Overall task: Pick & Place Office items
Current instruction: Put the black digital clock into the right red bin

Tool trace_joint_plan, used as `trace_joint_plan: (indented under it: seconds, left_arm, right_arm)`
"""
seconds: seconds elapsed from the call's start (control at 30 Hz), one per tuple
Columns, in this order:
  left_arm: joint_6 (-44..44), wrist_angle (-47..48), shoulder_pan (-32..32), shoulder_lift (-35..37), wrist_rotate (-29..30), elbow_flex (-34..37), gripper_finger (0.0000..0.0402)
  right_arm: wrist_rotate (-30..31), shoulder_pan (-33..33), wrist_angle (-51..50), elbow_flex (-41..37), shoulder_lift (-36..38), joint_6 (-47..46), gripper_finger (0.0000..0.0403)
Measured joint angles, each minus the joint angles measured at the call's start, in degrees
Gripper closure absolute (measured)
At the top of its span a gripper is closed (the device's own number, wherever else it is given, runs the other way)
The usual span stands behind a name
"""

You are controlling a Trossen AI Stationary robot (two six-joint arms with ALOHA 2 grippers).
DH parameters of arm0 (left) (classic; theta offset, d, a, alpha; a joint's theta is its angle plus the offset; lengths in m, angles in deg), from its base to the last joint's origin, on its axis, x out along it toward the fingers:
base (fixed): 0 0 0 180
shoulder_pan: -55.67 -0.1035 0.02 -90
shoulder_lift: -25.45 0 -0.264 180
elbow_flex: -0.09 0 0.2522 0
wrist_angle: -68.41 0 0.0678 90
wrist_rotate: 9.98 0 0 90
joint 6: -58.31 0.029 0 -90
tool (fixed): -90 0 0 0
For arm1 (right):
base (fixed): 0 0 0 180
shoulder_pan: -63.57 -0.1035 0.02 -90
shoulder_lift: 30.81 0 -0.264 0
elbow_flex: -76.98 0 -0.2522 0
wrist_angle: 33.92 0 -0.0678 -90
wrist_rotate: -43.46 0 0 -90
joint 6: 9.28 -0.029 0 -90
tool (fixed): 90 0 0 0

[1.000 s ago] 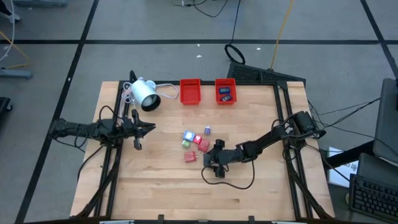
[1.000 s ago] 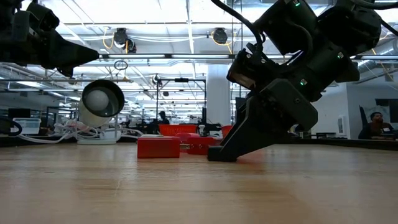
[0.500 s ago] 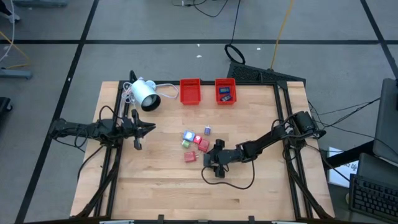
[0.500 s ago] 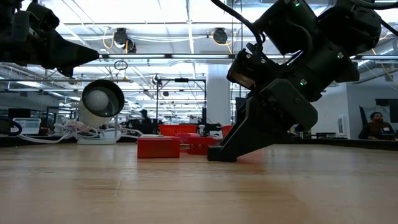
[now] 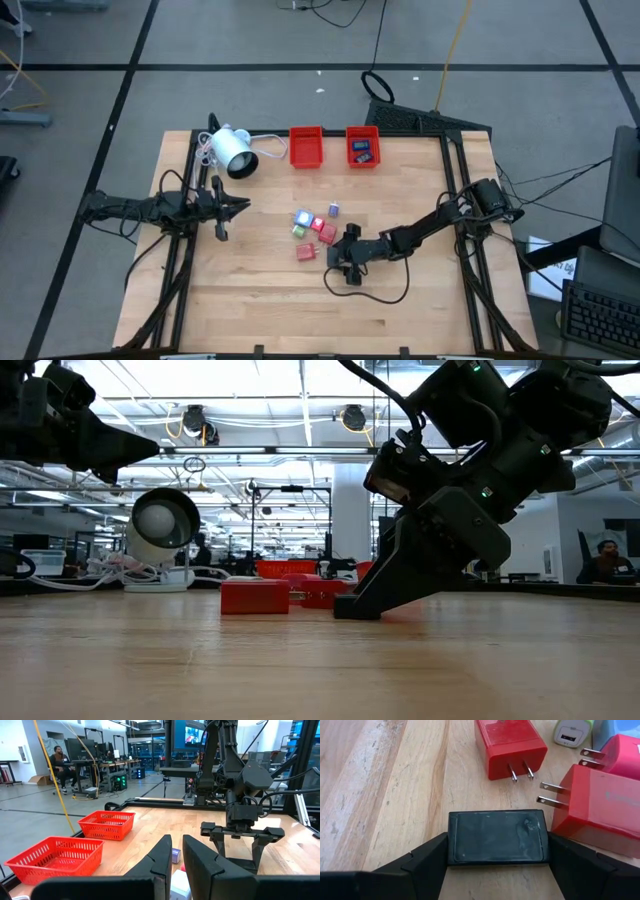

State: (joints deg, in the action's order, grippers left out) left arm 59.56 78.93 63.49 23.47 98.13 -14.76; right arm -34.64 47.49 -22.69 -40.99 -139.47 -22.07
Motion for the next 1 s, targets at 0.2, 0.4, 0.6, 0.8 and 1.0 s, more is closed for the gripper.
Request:
trace_joint_plan:
  seconds: [0.2, 0.4, 0.6, 0.8, 1.0]
  left_arm:
    - [0.0, 0.0, 0.0, 0.0, 0.0, 0.0, 0.0355]
    - [0.0, 0.0, 0.0, 0.0, 0.0, 0.0, 0.0355]
    - [0.0, 0.0, 0.0, 0.0, 0.0, 0.0, 0.0355]
    - [0.0, 0.0, 0.0, 0.0, 0.0, 0.0, 0.0355]
    - [0.0, 0.0, 0.0, 0.0, 0.0, 0.0, 0.0355]
  right_arm:
    - [0.0, 0.0, 0.0, 0.0, 0.0, 0.0, 0.0109]
    - [-0.1, 0.0, 0.0, 0.0, 0.0, 0.2, 0.0109]
    - [-0.2, 0.0, 0.0, 0.0, 0.0, 0.4, 0.0109]
    - [-2.4, 0.3, 0.0, 0.0, 0.0, 0.6, 0.0109]
    - [-3.2, 0.7, -0.4, 0.0, 0.6, 0.6, 0.0109]
